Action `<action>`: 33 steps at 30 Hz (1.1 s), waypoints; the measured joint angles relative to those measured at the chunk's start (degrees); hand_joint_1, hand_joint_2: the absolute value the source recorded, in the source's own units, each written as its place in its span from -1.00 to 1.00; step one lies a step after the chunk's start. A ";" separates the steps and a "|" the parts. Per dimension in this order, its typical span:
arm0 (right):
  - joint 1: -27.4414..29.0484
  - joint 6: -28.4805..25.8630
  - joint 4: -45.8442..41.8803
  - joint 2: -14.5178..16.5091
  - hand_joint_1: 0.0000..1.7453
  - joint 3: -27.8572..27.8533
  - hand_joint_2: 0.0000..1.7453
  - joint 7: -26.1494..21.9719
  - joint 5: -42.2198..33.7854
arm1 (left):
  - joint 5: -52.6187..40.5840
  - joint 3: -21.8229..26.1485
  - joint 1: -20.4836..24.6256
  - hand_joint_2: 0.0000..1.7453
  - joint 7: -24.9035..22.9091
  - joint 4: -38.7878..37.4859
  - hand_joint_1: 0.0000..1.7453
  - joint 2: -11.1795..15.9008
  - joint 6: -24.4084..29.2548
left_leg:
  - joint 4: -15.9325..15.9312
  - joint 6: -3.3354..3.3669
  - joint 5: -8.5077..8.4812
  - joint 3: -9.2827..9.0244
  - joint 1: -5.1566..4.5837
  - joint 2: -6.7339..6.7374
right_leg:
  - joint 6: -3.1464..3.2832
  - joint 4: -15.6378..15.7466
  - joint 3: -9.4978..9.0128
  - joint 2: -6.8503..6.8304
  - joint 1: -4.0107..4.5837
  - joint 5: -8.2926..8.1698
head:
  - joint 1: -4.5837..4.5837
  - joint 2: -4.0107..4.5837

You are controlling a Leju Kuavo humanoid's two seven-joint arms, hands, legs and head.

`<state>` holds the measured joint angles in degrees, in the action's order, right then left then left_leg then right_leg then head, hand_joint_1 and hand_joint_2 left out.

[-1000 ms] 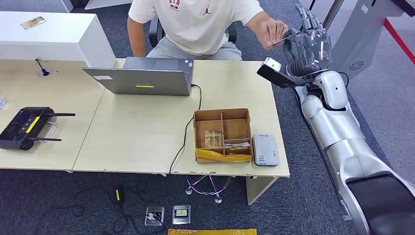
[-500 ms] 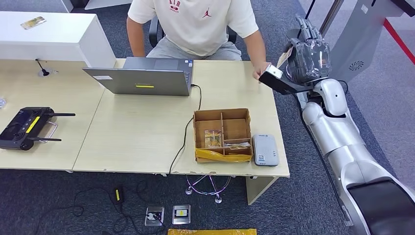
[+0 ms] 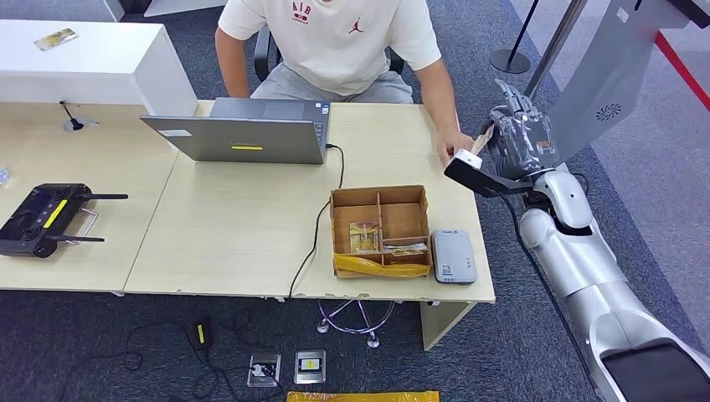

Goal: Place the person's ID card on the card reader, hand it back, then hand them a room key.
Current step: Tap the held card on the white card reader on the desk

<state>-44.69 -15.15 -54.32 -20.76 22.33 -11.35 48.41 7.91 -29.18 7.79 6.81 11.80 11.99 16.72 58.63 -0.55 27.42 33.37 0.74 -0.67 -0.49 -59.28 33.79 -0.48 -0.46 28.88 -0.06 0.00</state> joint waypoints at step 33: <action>19.46 1.56 -10.12 -3.51 1.00 0.28 1.00 3.53 -0.47 | 1.21 0.00 -0.04 -1.00 -0.45 0.00 -1.00 0.05 -0.06 | -0.01 -0.01 0.01 0.00 0.00 0.06 | 0.00 0.01 0.00 0.04 0.00 0.00 | 0.00 0.00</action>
<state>-25.23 -13.59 -64.44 -24.27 22.62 -7.82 47.94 9.11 -29.18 7.75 6.36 11.80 12.04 16.66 58.62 -0.55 27.43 33.38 0.74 -0.61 -0.49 -59.27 33.79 -0.44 -0.46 28.88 -0.06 0.00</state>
